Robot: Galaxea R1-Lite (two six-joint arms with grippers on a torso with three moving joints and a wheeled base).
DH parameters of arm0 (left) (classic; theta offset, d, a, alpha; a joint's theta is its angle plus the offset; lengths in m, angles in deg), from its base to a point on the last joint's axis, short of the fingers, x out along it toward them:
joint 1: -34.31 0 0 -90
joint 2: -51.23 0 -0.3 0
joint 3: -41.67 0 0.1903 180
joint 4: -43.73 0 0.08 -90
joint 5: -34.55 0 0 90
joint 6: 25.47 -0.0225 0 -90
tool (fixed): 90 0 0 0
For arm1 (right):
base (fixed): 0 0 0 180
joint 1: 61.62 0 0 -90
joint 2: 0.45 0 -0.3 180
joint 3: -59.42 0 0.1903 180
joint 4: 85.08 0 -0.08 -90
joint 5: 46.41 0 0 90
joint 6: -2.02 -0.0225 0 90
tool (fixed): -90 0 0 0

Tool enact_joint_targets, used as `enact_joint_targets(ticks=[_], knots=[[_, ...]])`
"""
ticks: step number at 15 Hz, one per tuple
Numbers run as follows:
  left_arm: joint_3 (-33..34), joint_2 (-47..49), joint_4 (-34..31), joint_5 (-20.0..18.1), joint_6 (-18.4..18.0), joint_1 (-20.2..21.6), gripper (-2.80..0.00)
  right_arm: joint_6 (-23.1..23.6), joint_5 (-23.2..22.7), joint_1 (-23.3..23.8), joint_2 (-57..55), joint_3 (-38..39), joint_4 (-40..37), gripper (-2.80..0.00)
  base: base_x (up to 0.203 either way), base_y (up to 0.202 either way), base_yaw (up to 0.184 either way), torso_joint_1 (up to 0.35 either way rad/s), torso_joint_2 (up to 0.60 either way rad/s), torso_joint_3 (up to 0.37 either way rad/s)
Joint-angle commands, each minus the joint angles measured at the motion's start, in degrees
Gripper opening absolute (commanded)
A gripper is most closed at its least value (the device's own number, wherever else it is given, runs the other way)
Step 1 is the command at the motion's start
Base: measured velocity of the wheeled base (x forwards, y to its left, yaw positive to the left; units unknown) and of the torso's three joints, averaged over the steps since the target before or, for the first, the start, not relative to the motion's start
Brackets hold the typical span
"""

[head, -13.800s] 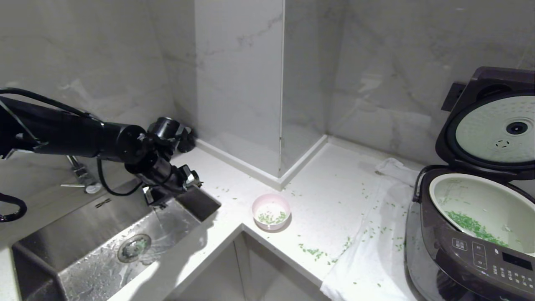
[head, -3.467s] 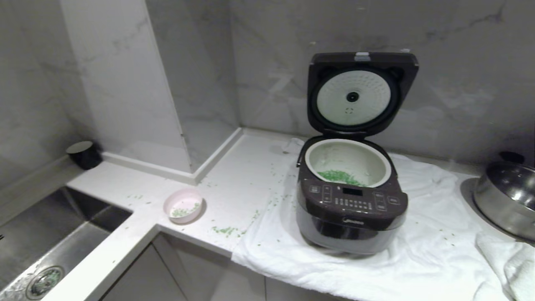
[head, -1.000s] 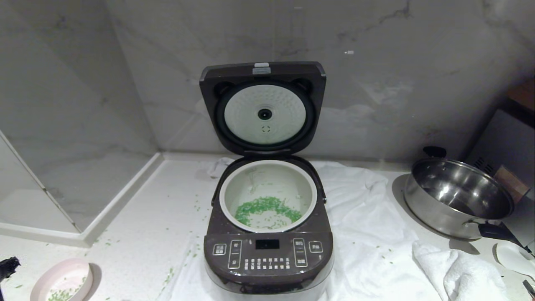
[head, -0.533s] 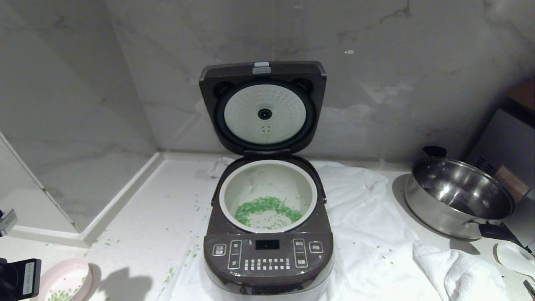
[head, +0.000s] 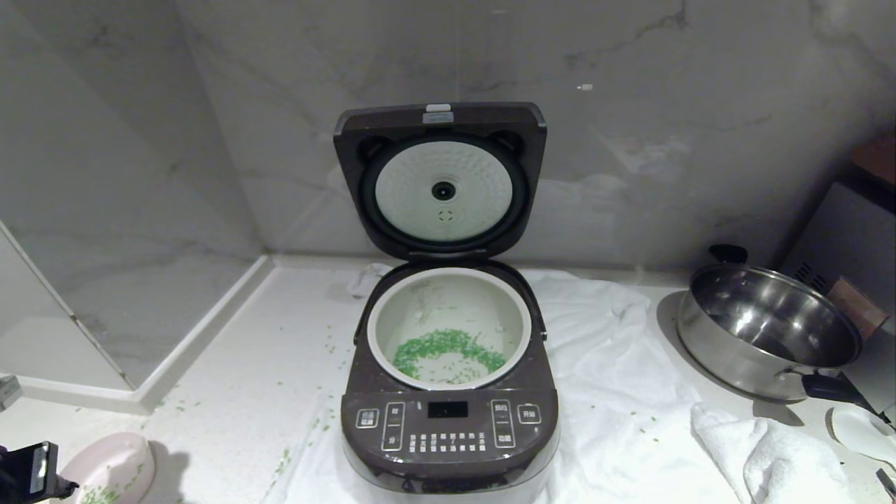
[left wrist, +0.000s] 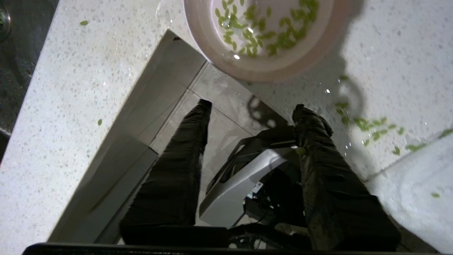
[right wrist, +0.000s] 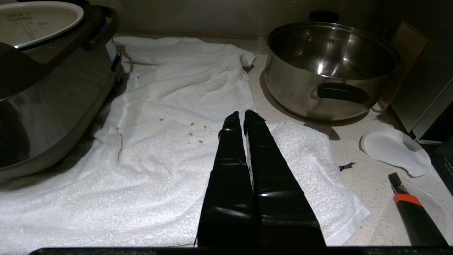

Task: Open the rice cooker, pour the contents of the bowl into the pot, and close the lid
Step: Pick up the bowl on the table

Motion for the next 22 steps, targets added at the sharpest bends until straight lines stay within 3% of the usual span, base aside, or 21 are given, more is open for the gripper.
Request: enact_joint_targets(ticks=[1, 6, 12, 22], knots=[[0.0, 9.1, 5.1, -0.3, 0.1, 0.9, 0.00, 0.0, 0.0, 0.0, -0.1, 0.0, 0.0, -2.80, 0.000, 0.000, 0.000, 0.000, 0.00, 0.000], [-1.8, 18.1, 18.4, -0.8, 2.8, 2.9, 0.00, 0.0, 0.0, 0.0, -0.1, 0.0, 0.0, -2.80, 0.000, 0.000, 0.000, 0.000, 0.00, 0.000], [-3.6, 19.7, 18.3, -1.9, 2.2, 7.5, 0.00, 0.0, 0.0, 0.0, -0.1, 0.0, 0.0, -2.80, 0.000, 0.000, 0.000, 0.000, 0.00, 0.000], [-5.7, 31.9, 18.9, -2.0, 2.4, 7.7, 0.00, 0.0, 0.0, 0.0, -0.1, 0.0, 0.1, -2.80, 0.000, 0.000, 0.000, 0.000, 0.00, 0.000]])
